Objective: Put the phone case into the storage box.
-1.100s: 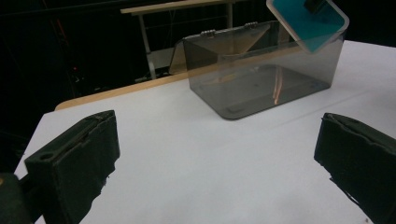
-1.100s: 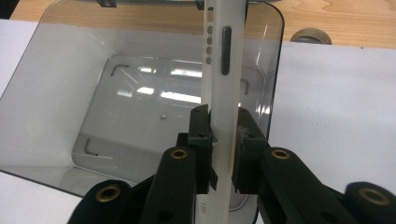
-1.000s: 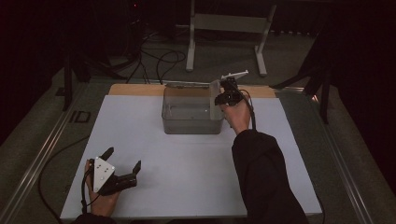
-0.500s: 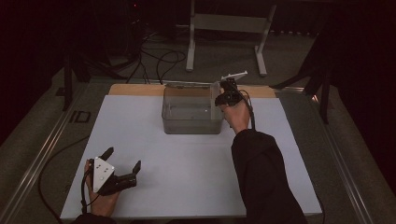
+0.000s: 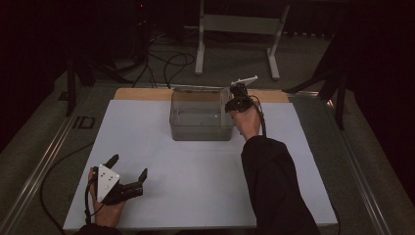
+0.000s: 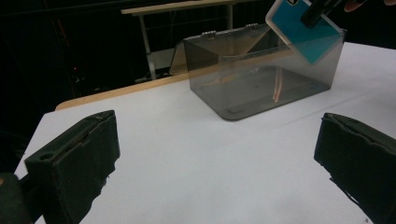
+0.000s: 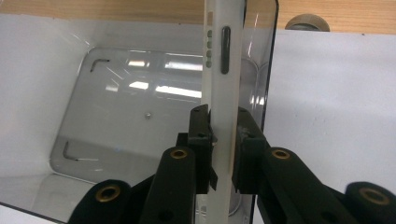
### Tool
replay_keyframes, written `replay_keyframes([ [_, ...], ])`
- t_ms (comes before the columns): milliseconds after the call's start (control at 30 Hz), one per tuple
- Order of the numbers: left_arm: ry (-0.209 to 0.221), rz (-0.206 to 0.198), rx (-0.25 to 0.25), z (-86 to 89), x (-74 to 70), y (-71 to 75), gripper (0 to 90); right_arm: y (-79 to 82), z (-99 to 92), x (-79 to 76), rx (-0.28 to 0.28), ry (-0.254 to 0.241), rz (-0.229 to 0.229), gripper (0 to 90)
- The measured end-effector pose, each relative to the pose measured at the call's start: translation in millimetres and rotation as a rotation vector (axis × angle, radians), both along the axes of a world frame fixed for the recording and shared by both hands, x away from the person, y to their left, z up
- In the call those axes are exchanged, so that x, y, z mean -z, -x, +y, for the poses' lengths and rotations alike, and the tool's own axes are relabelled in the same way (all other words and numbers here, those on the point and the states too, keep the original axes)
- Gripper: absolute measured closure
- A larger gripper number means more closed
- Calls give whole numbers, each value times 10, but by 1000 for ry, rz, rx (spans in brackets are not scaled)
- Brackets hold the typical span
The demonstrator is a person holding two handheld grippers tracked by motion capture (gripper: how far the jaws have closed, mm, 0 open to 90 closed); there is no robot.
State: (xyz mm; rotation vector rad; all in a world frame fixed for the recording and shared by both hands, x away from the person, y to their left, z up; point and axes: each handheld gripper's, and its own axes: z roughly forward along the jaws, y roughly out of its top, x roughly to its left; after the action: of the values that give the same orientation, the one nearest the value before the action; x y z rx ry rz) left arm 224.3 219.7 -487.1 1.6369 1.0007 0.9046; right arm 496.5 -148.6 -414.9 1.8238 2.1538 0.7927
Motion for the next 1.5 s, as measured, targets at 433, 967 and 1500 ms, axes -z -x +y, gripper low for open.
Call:
replay_keyframes([
  [433, 0, 1, -1, -1, 2, -3, 8, -19, -6, 106, 7, 5, 17, 799],
  [967, 0, 1, -1, 1, 1, -1, 8, -40, 23, 170, 15, 1, 37, 799],
  [1500, 3, -1, -3, 4, 0, 0, 8, -61, 53, 228, 31, 12, 54, 800],
])
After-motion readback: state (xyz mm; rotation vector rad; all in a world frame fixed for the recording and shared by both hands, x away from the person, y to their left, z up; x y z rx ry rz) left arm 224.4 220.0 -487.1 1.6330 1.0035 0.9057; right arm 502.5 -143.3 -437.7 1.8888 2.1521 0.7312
